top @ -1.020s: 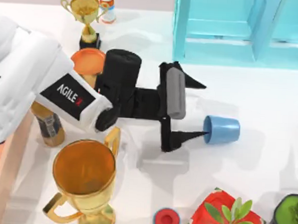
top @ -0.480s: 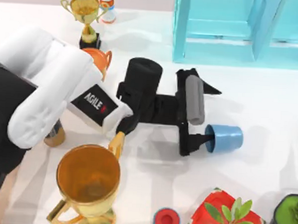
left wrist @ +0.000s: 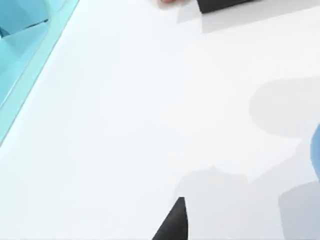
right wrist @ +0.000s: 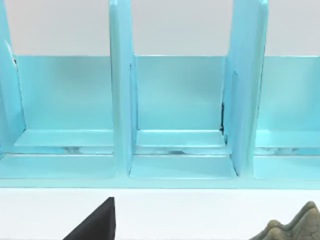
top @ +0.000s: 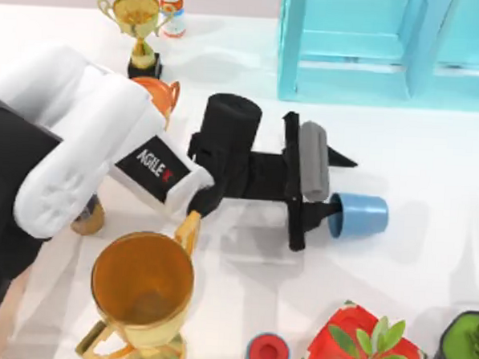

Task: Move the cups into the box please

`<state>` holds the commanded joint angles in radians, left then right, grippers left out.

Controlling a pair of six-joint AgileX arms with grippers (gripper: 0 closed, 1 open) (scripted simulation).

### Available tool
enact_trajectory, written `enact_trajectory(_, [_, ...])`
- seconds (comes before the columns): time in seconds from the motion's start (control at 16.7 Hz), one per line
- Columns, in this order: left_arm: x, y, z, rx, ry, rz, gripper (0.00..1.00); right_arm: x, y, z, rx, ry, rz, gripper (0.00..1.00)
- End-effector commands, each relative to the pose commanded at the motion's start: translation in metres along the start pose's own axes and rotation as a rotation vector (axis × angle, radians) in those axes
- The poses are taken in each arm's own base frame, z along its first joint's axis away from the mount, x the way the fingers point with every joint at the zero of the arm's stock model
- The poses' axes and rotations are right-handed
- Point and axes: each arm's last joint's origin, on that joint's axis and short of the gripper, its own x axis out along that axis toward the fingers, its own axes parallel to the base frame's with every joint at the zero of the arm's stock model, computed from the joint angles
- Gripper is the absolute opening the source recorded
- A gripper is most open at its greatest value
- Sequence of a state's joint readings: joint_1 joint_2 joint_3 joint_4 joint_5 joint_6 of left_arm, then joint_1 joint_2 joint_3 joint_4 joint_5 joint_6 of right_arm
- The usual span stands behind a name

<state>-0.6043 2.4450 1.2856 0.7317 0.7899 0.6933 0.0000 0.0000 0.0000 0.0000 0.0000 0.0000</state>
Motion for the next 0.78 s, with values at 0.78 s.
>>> enact_trajectory(0.78, [0.0000,0.0000,0.0000,0.000,0.000,0.000,0.00,0.0000,0.0000,0.0000,0.000,0.000,0.000,1.00])
